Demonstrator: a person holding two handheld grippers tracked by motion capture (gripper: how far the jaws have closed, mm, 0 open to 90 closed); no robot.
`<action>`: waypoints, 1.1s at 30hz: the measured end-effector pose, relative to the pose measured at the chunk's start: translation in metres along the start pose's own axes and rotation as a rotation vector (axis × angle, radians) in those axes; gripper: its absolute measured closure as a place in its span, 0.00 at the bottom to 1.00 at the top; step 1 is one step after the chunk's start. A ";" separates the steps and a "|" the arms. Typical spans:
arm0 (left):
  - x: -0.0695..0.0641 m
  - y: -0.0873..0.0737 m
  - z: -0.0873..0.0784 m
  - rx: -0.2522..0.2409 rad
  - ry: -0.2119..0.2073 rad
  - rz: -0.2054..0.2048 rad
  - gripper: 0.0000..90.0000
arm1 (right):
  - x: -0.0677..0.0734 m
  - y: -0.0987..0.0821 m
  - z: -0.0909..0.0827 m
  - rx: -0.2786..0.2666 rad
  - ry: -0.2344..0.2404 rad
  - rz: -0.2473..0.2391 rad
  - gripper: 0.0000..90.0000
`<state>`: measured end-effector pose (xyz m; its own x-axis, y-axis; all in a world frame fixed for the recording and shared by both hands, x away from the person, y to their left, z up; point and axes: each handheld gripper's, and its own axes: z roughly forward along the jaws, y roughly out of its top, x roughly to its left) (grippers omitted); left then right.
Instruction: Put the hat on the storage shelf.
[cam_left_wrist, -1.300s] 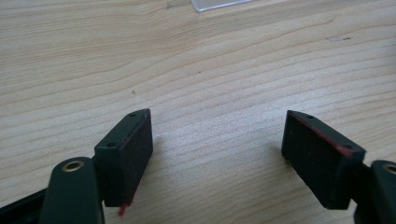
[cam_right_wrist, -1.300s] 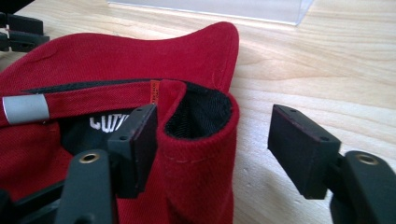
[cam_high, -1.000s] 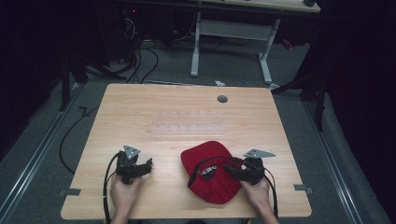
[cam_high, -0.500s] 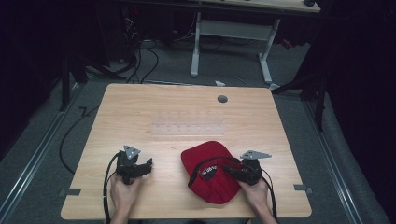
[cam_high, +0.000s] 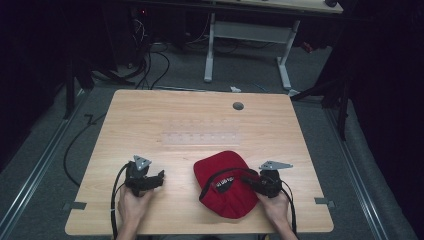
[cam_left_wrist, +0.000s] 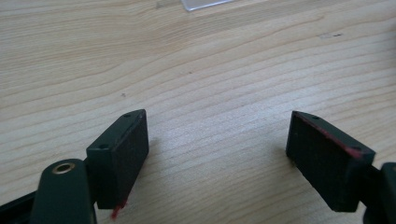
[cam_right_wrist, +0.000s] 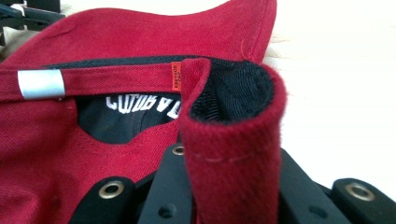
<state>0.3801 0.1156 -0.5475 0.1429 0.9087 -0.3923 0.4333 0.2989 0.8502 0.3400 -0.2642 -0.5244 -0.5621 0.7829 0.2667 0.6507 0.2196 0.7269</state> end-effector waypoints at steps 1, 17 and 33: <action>0.000 0.000 0.000 0.002 -0.005 0.000 0.24 | 0.000 0.000 0.000 -0.001 0.005 0.002 0.93; -0.016 0.000 -0.017 0.022 -0.121 0.065 0.26 | 0.010 0.017 -0.010 -0.027 0.051 0.000 0.95; -0.066 -0.002 -0.047 0.012 -0.283 0.196 0.24 | 0.007 0.036 -0.031 -0.068 0.083 0.013 0.95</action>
<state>0.3285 0.0690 -0.5068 0.4648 0.8313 -0.3048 0.3835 0.1212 0.9156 0.3434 -0.2683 -0.4769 -0.5958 0.7342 0.3256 0.6237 0.1676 0.7635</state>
